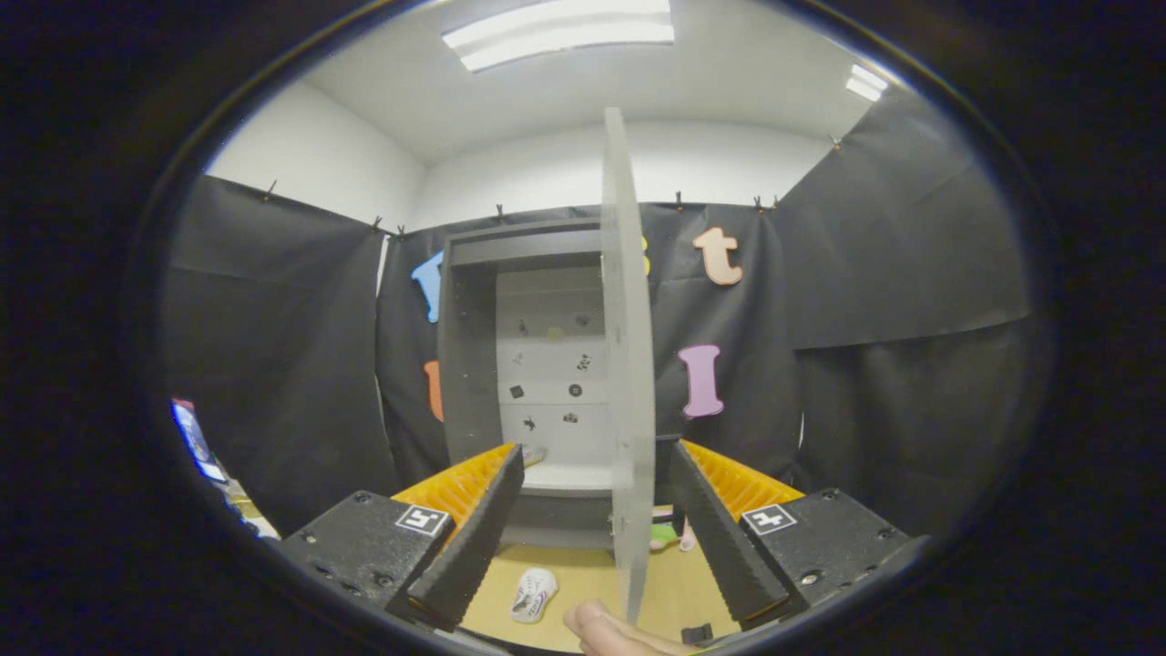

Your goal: Open the shoe cabinet door, grab the shoes and put them into the shoe cabinet, then close the shoe cabinet door.

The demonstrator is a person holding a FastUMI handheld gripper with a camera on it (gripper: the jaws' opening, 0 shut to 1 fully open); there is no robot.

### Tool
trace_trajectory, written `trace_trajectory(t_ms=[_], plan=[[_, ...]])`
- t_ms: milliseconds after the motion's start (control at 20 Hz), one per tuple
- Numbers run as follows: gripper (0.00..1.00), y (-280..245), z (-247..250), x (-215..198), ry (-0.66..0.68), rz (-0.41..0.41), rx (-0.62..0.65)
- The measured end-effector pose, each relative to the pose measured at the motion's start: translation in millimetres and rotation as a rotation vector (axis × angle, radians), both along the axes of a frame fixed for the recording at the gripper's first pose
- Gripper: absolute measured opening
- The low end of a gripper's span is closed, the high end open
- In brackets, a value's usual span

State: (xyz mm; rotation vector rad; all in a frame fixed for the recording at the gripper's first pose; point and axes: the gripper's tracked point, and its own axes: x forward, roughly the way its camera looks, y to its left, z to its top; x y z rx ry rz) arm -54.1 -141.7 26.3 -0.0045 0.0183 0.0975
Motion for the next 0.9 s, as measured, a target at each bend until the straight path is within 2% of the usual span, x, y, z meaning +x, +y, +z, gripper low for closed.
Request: trace_trajectory(t_ms=[100, 350, 500, 700, 900], plan=[[1.0, 15.5, -21.1, -0.6, 0.014, -0.02, 0.009], [1.0, 82.1, -93.3, 2.9, 0.084, 0.078, 0.037], [1.0, 94.6, -148.6, 10.7, 0.136, 0.09, 0.019], [1.0, 113.2, -229.2, 37.3, 0.242, 0.094, 0.007], [1.0, 127.2, -311.5, 68.6, 0.408, 0.11, 0.077]])
